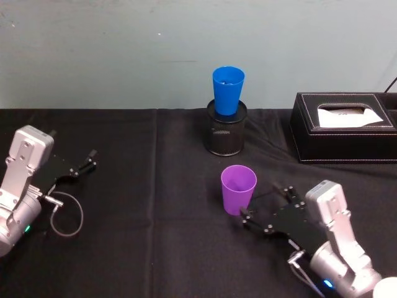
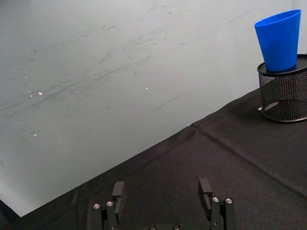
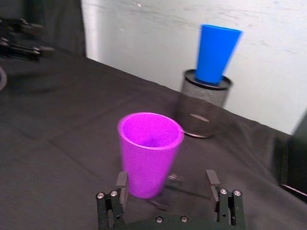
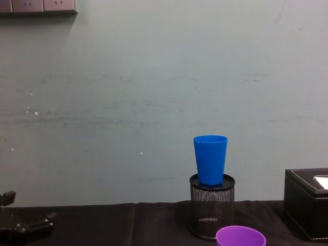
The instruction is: Pick up one cup with a gripper and tap it against the other cup.
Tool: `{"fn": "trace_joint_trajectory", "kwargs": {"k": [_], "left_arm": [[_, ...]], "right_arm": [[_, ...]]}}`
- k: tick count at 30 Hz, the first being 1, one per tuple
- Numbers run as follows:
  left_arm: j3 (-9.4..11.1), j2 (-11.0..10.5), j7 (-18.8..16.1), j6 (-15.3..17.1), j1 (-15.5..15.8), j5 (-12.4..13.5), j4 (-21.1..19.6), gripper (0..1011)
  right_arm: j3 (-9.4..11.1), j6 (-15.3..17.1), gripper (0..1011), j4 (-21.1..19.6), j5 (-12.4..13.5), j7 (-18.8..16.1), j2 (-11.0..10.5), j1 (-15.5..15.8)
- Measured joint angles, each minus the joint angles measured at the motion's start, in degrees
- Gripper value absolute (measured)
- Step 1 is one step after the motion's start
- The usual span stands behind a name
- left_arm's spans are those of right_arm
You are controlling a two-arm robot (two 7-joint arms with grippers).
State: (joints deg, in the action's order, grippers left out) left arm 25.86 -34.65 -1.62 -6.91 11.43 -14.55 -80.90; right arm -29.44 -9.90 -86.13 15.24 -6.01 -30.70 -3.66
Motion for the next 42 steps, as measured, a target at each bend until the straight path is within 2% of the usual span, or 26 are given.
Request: {"fn": "trace_joint_trajectory", "kwargs": {"k": [5,10,17,23,28,31,38,42], "left_arm": [[0.0,0.0,0.0,0.0,0.0,0.0,0.0,1000],[0.0,0.0,0.0,0.0,0.0,0.0,0.0,1000],[0.0,0.0,0.0,0.0,0.0,0.0,0.0,1000],[0.0,0.0,0.0,0.0,0.0,0.0,0.0,1000],[0.0,0.0,0.0,0.0,0.0,0.0,0.0,1000],[0.0,0.0,0.0,0.0,0.0,0.0,0.0,1000],[0.0,0.0,0.0,0.0,0.0,0.0,0.0,1000],[0.0,0.0,0.0,0.0,0.0,0.0,0.0,1000]], "right_arm": [[-0.5,-1.0,1003,1.2,0.0,-1.2,2.6,-0.7],[0.0,-1.7,1003,3.0,0.4,-1.8,4.7,-1.8],[1.4,-2.1,1003,6.2,2.5,-3.1,8.1,-3.6],[2.4,-1.5,1003,8.6,5.3,-5.9,10.7,-4.9],[3.1,-1.2,995,9.6,6.4,-7.4,11.7,-5.2],[3.3,-1.1,957,9.8,6.4,-7.7,12.1,-5.2],[4.0,0.0,776,9.8,5.3,-7.8,12.6,-5.2],[4.4,1.1,754,8.8,4.6,-7.8,12.6,-5.0]]}}
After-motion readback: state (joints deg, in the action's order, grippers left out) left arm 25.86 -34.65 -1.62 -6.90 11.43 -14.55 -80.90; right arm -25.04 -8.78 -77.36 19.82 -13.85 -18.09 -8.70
